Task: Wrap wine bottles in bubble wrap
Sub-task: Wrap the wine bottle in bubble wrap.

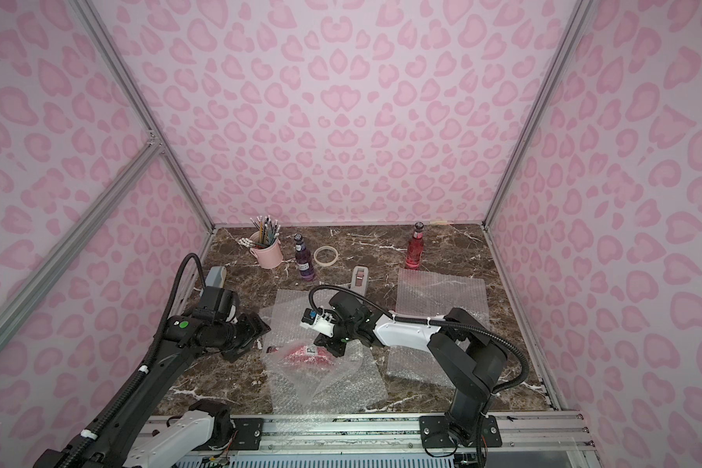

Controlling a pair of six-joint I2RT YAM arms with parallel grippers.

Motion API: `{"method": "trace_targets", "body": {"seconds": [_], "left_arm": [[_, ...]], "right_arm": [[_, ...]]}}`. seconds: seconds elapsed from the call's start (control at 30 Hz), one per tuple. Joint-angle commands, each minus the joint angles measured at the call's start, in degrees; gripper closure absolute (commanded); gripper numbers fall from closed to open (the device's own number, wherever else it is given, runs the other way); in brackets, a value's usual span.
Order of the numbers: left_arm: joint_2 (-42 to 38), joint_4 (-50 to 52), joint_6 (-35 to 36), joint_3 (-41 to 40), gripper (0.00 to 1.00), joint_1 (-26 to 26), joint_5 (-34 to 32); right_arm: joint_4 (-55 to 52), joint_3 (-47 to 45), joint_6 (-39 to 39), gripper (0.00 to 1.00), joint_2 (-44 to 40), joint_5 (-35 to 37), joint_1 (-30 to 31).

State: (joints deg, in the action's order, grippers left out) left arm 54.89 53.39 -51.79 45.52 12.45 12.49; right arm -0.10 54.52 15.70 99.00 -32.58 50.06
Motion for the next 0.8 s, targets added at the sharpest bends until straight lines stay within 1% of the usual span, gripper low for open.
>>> {"method": "trace_targets", "body": {"seconds": [0.0,0.03,0.07,0.13,0.23,0.33,0.43,0.5,0.53,0.6,0.73,0.77], "left_arm": [[-3.1,7.1,-0.7,-2.5,0.17,0.0,3.0],[-4.5,7.6,-2.1,-3.6,0.12,0.0,4.0],[-6.0,7.5,-3.7,-5.0,0.11,0.0,5.8],[-8.0,7.6,-6.0,-6.4,0.11,0.0,7.9],[-9.5,6.9,-9.2,-6.3,0.11,0.0,8.6],[-9.3,2.1,-13.6,-8.3,0.11,0.0,10.0],[-9.2,-3.1,-17.0,-10.7,0.15,0.1,11.0],[-8.8,-4.2,-17.8,-10.5,0.23,0.2,10.8],[-8.6,-4.5,-18.3,-10.1,0.30,0.3,10.5],[-8.3,-5.6,-18.9,-9.6,0.48,0.2,10.4],[-7.6,-5.3,-18.8,-9.0,0.80,0.2,10.2],[-7.6,-5.2,-18.8,-9.1,0.90,0.3,9.9]], "right_arm": [[0.8,0.1,0.0,1.00,0.5,0.5,-0.4],[0.7,0.1,0.1,1.00,0.8,0.7,-0.4],[0.8,0.1,0.2,0.99,1.1,0.7,-0.5],[0.8,0.1,0.3,1.00,1.6,0.8,-0.6],[1.1,0.0,0.1,1.00,1.7,0.6,-0.5],[1.4,0.1,-0.1,0.99,1.6,0.1,-0.6],[1.4,0.2,-0.1,0.99,1.3,0.0,-0.6],[1.7,0.1,-0.3,1.00,1.0,-0.3,-0.5],[1.9,0.0,-0.3,0.99,1.1,-0.4,-0.5],[1.8,0.1,-0.4,1.00,1.5,-0.6,-0.5],[2.1,0.0,-0.5,1.00,1.6,-0.6,-0.4],[2.1,0.1,-0.6,1.00,1.5,-0.7,-0.3]]}}
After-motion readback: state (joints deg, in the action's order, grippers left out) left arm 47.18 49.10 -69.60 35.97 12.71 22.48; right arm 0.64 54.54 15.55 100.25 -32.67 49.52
